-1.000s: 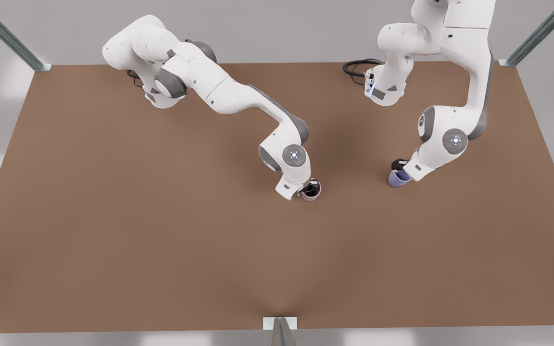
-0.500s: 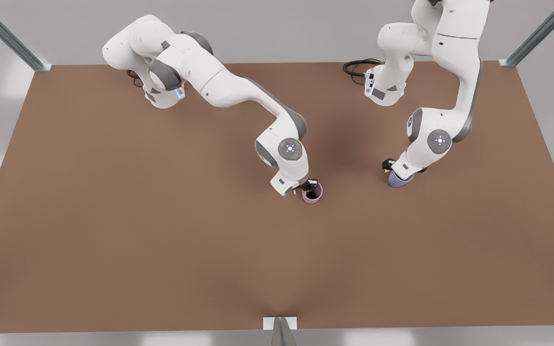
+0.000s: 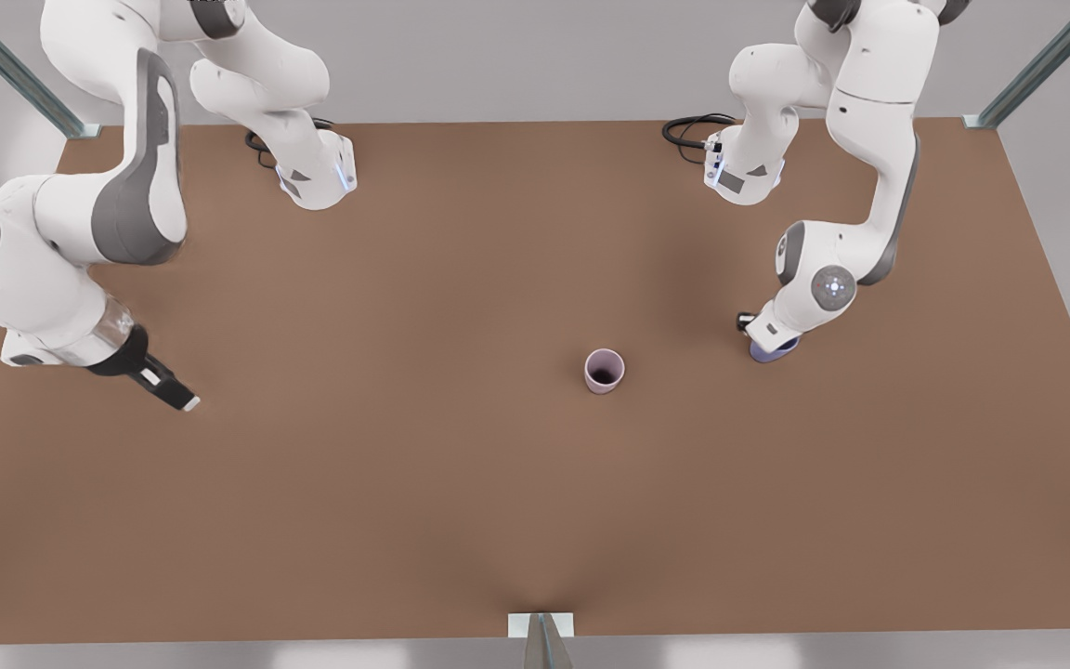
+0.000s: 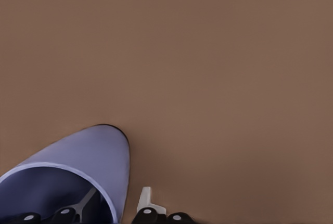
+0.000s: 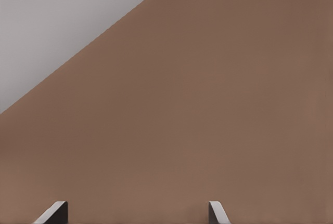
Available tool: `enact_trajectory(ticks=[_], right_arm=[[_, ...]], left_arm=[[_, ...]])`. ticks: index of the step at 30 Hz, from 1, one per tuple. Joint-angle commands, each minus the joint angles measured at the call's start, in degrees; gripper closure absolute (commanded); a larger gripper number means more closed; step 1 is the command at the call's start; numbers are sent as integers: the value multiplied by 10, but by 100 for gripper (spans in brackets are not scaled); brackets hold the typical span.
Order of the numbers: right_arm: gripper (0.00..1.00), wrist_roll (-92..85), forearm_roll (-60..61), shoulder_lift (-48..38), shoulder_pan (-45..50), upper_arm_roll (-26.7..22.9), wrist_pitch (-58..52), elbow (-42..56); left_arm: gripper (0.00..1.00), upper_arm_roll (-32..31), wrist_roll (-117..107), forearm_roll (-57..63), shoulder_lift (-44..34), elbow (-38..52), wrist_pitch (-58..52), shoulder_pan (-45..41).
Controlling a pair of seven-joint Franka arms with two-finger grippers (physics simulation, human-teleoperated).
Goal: Stack the cups, with the pink cup at the bottom and the purple cup at the top
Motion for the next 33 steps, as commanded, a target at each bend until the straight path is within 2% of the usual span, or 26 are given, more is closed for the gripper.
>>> enact_trajectory(ticks=[1, 3, 5, 10, 11, 14, 16, 26, 33], right_arm=[[0, -397, -6, 25, 0, -10, -83, 30], [0, -398, -11, 34, -14, -10, -79, 37], [0, -396, -15, 31, -12, -10, -80, 50], [0, -397, -15, 27, -14, -10, -89, 66], [0, -397, -11, 26, -15, -11, -88, 67], [0, -397, -12, 24, -17, -12, -88, 67], [0, -397, -8, 21, -19, -21, -88, 67], [0, -397, -5, 18, -31, -33, -87, 84], [0, -397, -13, 24, -29, -31, -80, 84]], left_arm=[[58, 0, -2, 0, 1, 1, 12, 0], [72, 0, -2, 0, 0, 2, 7, 0], [79, 0, -3, 0, 1, 4, 5, 0], [79, -23, -74, 0, -11, 63, -71, -19], [79, -49, -111, 0, -28, 82, -100, -22], [79, -142, -253, 0, -17, 212, -216, -27], [79, -144, -272, 0, 5, 283, -262, -57], [79, -144, -348, 9, 144, 484, -256, -146], [79, -143, -377, 11, 170, 488, -222, -185]])
